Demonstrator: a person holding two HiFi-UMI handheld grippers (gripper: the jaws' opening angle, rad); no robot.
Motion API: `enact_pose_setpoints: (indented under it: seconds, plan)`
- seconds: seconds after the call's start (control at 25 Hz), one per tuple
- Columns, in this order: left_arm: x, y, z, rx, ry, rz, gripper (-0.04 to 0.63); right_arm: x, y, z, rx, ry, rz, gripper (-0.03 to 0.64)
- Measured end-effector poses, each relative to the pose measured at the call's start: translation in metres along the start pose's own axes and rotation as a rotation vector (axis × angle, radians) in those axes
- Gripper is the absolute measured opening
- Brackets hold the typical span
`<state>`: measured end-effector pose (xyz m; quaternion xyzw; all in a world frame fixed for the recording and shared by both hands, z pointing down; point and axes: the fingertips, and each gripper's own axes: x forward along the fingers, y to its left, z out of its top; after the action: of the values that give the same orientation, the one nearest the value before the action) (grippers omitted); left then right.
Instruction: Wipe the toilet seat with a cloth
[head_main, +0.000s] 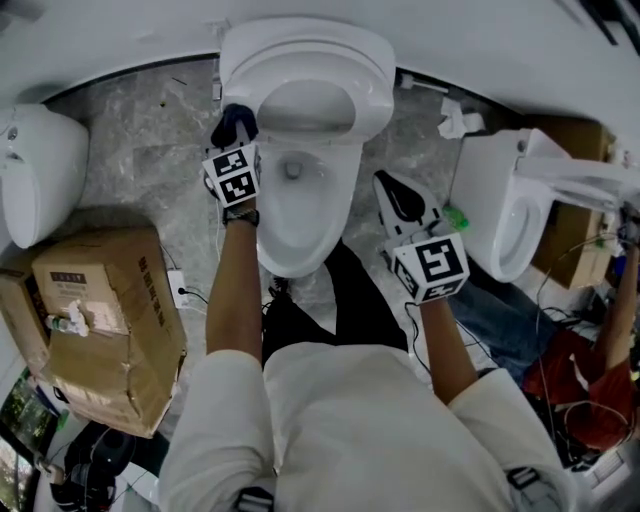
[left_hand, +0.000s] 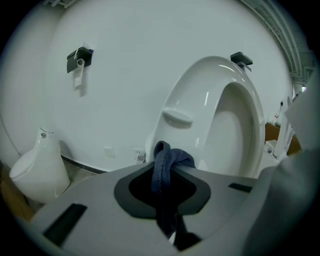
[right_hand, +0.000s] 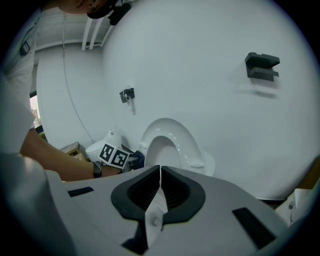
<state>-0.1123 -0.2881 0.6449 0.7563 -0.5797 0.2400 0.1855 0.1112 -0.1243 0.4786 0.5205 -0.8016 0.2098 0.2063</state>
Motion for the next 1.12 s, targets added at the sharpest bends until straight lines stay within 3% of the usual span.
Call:
enact_pose_setpoints:
  seconds: [0.28, 0.76, 1.12]
  plan:
    - [-0.015, -0.007, 0.043, -0.031, -0.051, -0.015, 0.035, 0.0, 0.002, 0.03, -0.026, -0.027, 0.016, 0.029]
    - [-0.039, -0.016, 0.083, -0.093, -0.095, 0.01, 0.035, -0.008, -0.019, 0.075, -0.082, -0.07, 0.014, 0.03]
    - [-0.044, -0.057, 0.135, -0.166, -0.172, -0.055, 0.035, 0.01, -0.035, 0.109, -0.11, -0.097, 0.04, 0.029]
